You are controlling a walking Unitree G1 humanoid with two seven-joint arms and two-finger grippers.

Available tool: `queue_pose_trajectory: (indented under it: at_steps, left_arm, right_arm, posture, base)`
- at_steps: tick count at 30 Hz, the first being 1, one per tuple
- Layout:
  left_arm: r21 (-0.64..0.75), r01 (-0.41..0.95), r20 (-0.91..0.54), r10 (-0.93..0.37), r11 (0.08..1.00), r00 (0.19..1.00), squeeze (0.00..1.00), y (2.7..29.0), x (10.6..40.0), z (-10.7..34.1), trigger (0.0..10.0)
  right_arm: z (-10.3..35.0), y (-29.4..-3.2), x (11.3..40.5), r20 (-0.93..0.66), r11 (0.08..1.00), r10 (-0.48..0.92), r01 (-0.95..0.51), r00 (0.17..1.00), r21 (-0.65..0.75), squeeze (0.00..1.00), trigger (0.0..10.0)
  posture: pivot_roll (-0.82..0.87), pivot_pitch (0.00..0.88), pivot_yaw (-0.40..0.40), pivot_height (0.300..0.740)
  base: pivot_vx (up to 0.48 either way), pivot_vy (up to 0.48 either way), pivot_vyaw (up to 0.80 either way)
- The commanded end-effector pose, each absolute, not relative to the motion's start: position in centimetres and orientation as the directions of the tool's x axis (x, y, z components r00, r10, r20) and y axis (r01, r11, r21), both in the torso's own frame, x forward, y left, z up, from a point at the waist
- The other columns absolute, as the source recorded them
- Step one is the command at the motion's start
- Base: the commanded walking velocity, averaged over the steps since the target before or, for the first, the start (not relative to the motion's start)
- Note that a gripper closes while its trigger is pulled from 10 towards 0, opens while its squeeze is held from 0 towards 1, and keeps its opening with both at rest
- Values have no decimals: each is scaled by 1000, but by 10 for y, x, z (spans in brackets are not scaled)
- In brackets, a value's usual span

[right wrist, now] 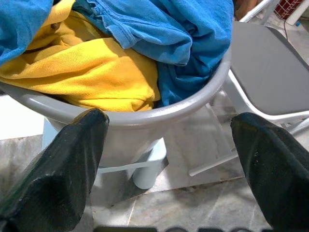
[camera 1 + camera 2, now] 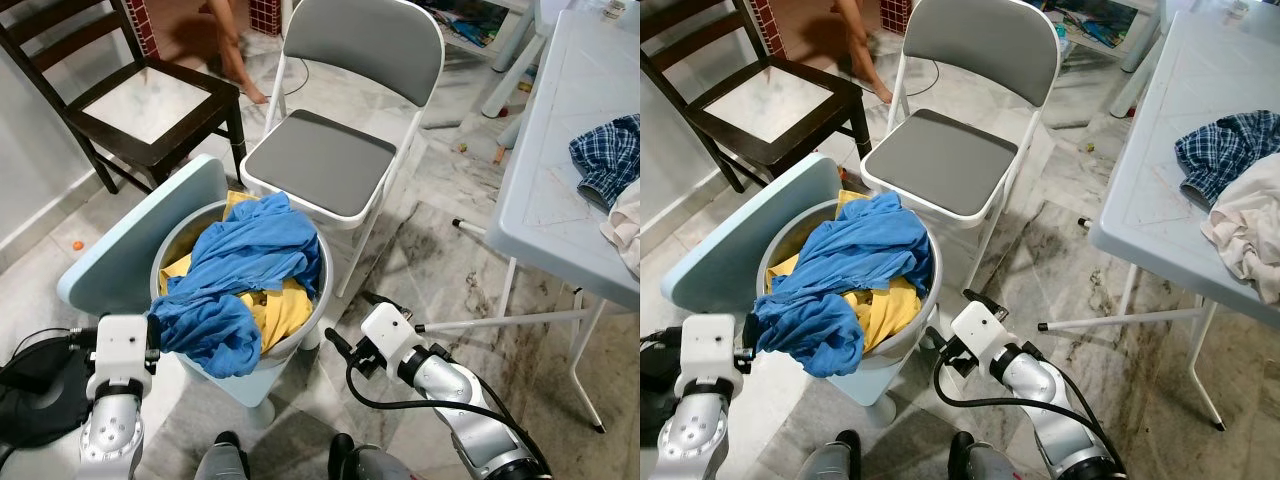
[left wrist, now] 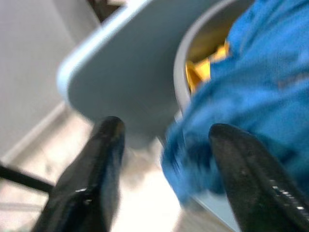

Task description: Hang hanger

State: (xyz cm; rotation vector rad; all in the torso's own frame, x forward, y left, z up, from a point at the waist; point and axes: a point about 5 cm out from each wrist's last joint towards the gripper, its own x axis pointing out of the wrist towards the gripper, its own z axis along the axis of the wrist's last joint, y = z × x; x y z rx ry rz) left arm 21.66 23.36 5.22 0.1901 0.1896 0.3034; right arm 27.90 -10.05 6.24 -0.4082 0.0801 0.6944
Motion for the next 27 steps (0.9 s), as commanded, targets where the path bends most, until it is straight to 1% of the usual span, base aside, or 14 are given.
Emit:
queue_pose_trajectory:
  at_steps: [1,5,6,8,14,20,21,22,23,24,27]
  left_arm:
    - [192,-283,-183,317,940,931,1000,235,209,45,10000]
    - [90,-313,-224,325,946,919,1000,232,201,37,10000]
    - [42,-326,-257,326,944,910,1000,232,196,29,10000]
    - [28,-326,-273,321,945,907,1000,232,194,25,10000]
    - [50,-302,-349,300,952,888,1000,233,189,3,10000]
    - [20,-287,-354,275,958,894,1000,230,200,-2,10000]
    - [1,-303,-355,284,953,891,1000,231,203,-3,10000]
    - [-15,-318,-355,292,948,888,820,233,205,-3,10000]
    - [-26,-327,-355,297,945,887,820,234,206,-3,10000]
    - [-48,-355,-354,316,934,880,0,238,208,-4,10000]
    - [-72,-379,-347,333,923,877,0,243,211,-4,10000]
  right_arm:
    - [59,-101,276,-228,683,611,-650,759,-334,0,10000]
    - [59,-100,276,-228,678,616,-654,754,-335,0,10000]
    - [59,-99,276,-229,672,620,-659,750,-337,0,10000]
    - [60,-98,276,-230,670,622,-661,748,-338,0,10000]
    - [60,-96,277,-228,668,624,-662,747,-341,0,10000]
    - [60,-96,277,-227,671,620,-658,751,-342,0,10000]
    - [60,-96,277,-227,673,618,-656,752,-342,0,10000]
    - [60,-97,277,-227,674,617,-655,754,-342,0,10000]
    - [60,-97,277,-227,675,616,-654,754,-342,0,10000]
    - [60,-98,277,-227,677,614,-652,756,-342,0,10000]
    - [60,-98,277,-226,680,611,-649,759,-342,0,10000]
  posture:
    - [251,284,-94,740]
    - [255,285,-98,740]
    - [256,286,-101,740]
    - [256,287,-101,740]
    - [247,283,-100,740]
    - [235,278,-97,740]
    - [230,275,-97,740]
    - [228,275,-96,740]
    - [228,275,-96,740]
    - [225,273,-93,740]
    - [223,271,-92,740]
  base:
    - [0,0,0]
    - [0,0,0]
    - [0,0,0]
    - [0,0,0]
    - [0,0,0]
    - [0,0,0]
    - [0,0,0]
    - [0,0,0]
    - [0,0,0]
    - [0,0,0]
    - [0,0,0]
